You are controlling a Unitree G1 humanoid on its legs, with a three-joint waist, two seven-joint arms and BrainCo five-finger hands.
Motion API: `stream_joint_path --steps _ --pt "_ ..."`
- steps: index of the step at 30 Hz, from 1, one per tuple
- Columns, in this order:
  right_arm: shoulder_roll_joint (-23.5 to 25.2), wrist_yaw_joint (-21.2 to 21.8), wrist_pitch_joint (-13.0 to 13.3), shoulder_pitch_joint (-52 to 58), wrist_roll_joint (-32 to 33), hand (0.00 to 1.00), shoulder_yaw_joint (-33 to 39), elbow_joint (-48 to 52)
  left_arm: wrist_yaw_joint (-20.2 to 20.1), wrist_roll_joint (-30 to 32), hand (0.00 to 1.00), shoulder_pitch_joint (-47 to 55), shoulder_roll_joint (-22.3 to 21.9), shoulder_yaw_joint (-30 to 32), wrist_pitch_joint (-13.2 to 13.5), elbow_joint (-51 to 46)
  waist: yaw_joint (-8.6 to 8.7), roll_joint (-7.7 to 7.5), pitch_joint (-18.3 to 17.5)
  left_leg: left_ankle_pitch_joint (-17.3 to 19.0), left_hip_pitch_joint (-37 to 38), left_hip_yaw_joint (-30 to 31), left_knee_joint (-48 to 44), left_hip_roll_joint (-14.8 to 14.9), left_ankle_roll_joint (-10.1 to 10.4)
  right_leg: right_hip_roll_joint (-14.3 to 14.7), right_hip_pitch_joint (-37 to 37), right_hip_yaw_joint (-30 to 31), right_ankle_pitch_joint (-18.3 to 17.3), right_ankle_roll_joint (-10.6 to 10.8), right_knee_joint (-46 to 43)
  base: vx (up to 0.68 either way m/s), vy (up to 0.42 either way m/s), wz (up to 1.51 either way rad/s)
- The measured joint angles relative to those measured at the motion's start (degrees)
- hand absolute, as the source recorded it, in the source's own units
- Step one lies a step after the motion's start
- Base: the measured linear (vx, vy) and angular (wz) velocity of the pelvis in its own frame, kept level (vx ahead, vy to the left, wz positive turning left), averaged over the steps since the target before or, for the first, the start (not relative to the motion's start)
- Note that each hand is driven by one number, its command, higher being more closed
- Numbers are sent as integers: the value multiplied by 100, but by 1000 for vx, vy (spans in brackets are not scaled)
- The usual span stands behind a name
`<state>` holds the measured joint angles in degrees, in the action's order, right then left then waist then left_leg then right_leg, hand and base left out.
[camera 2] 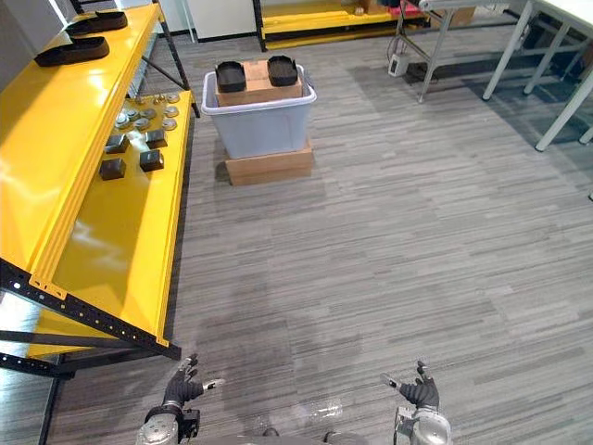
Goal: Walk over and take plastic housings, then place them on the shelf
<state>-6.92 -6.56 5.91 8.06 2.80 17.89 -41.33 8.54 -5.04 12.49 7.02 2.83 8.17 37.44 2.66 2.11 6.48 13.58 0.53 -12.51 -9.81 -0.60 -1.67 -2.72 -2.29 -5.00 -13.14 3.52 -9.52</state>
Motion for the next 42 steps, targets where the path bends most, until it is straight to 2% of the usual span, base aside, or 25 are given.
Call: stream_joint_path --steps 2,4,6,9,10,12,13,14,15,16,17,18,20,22,24,26,29,31,32,34,36,37,39,40,42 --pt "-84 -4 -12 -141 0 0 6 -56 47 -123 0 0 -2 35 1 -37 -36 45 4 276 -74 -105 -240 -34 -72 -164 480 -49 -339 371 -995 144 108 -33" --pt "-86 -21 -15 -152 8 0 28 -35 51 -159 0 -20 8 7 -1 -68 16 43 64 424 188 38 -240 -168 -248 -516 1174 -414 -374 431 -2864 289 141 18" --pt "-51 -57 -83 -85 10 0 25 -63 81 -159 0 -121 51 1 0 -104 122 -23 208 551 588 246 -230 -257 -342 -777 1663 -647 -573 269 -4020 373 92 53" --pt "-170 -76 -116 -173 11 0 -134 -60 172 -163 0 -303 60 -2 1 -88 262 196 413 627 1126 552 14 59 -236 -693 2333 -1396 -717 -112 -3742 521 16 52" --pt "-264 -79 -104 -231 10 0 -252 -46 177 -168 0 -461 69 -3 2 -78 295 309 557 688 1261 630 -22 285 -88 -496 2641 -1575 -564 -174 -3192 480 -45 49" --pt "-287 -80 -102 -271 10 0 -311 -34 205 -199 0 -658 136 3 11 -67 299 215 669 703 1476 614 -20 396 290 -247 3024 -1546 240 -252 -1900 545 -86 40" --pt "-289 -81 -101 -251 9 0 -320 -22 260 -205 0 -700 186 2 16 -64 308 68 677 778 1658 616 -24 378 491 -103 3046 -1484 974 -360 -881 680 -156 38" --pt "-334 -84 -101 -203 6 0 -317 -5 288 -201 0 -722 208 -2 16 -14 339 -46 664 889 1935 683 -48 395 679 -72 3055 -1227 1974 -844 -781 721 -169 37" --pt "-410 -90 -114 -220 7 0 -294 -17 284 -201 0 -764 152 -2 11 78 372 70 706 881 2008 710 -90 496 706 -55 3152 -1252 1913 -991 -1184 706 -177 40" --pt "-437 -84 -128 -377 9 0 -251 5 275 -200 0 -860 121 0 15 119 465 137 730 612 1901 756 -332 569 1114 -176 3364 -1241 1402 -1033 -1886 534 -144 27" --pt "-452 -84 -128 -419 10 0 -236 9 273 -201 0 -908 93 -10 12 151 488 138 731 402 1857 767 -488 541 1216 -271 3387 -1248 1181 -1032 -2144 786 -256 46" --pt "-502 -60 -129 -436 9 0 -267 44 273 -203 0 -913 -28 -21 68 190 587 218 773 -525 1516 727 -1627 598 1077 -361 3042 -1302 572 -951 -2476 659 -240 37" --pt "-490 -40 -127 -423 12 0 -365 72 266 -208 0 -855 -72 -23 105 268 566 241 811 -1394 958 677 -3182 893 1165 -309 2430 -1362 281 -978 -2230 712 -262 28" --pt "-472 -20 -92 -420 101 0 -492 84 263 -210 0 -843 -116 -15 114 286 491 215 844 -914 50 161 -5272 1532 743 -117 1525 -1434 99 -999 -1737 623 -238 10" --pt "-474 -17 -32 -394 194 0 -471 83 261 -212 0 -786 -173 -15 115 306 390 90 903 -455 -573 -270 -5538 1741 463 -18 593 -1425 45 -943 -1050 471 -144 -2" --pt "-477 -50 6 -370 248 0 -438 82 260 -212 0 -708 -183 -16 113 297 355 30 918 -228 -974 -510 -4886 1659 485 5 108 -1418 34 -895 -642 519 -88 0" --pt "-443 -82 -7 -374 337 0 -360 -49 271 -213 0 -622 -216 -12 108 236 261 -9 947 -188 -1504 -421 -2250 1052 588 5 -570 -1358 57 -764 -59 488 -15 -17" --pt "-419 -101 -7 -366 337 0 -215 -62 272 -211 0 -519 -302 -30 102 234 250 47 925 -697 -1502 -102 -233 703 719 85 -970 -1193 -70 -482 250 462 84 -41" --pt "-432 -106 -5 -328 338 0 -201 -62 273 -210 0 -454 -341 -50 96 239 236 127 876 -854 -1567 4 2 724 684 178 -1137 -1115 -172 -363 346 493 176 -74" --pt "-342 -106 -10 -239 335 0 -212 -64 269 -211 0 -447 -345 -49 49 253 107 13 725 -1579 -1629 185 -478 581 376 -12 -1335 -765 -487 -147 261 596 227 -67" --pt "-324 -101 -9 -122 323 0 -195 -187 264 -212 0 -550 -416 -70 38 248 157 -195 612 -1117 -1779 111 -996 363 120 -400 -1032 -627 -707 97 -553 568 176 -17" --pt "-295 -102 -36 -110 311 0 -149 -402 260 -214 0 -574 -446 -106 38 256 155 -275 581 -830 -1644 29 -1120 259 81 -622 -645 -441 -708 173 -1669 560 192 -6" --pt "-150 -99 -110 -65 304 0 -87 -526 263 -213 0 -575 -380 -115 -9 271 190 -442 584 -477 -1208 2 -1094 7 -17 -1035 98 -179 -68 547 -3694 604 171 11" --pt "-94 -86 -155 -67 284 0 -99 -534 268 -213 0 -577 -326 -117 -50 302 227 -442 596 -308 -829 15 -1026 -58 -79 -1168 495 -129 -112 436 -4681 552 98 16" --pt "-102 -80 -156 -61 227 0 -141 -518 274 -216 0 -553 -304 -143 -49 348 289 -298 604 -224 -146 101 -697 -29 -60 -1138 854 -356 -420 96 -4895 599 55 12"
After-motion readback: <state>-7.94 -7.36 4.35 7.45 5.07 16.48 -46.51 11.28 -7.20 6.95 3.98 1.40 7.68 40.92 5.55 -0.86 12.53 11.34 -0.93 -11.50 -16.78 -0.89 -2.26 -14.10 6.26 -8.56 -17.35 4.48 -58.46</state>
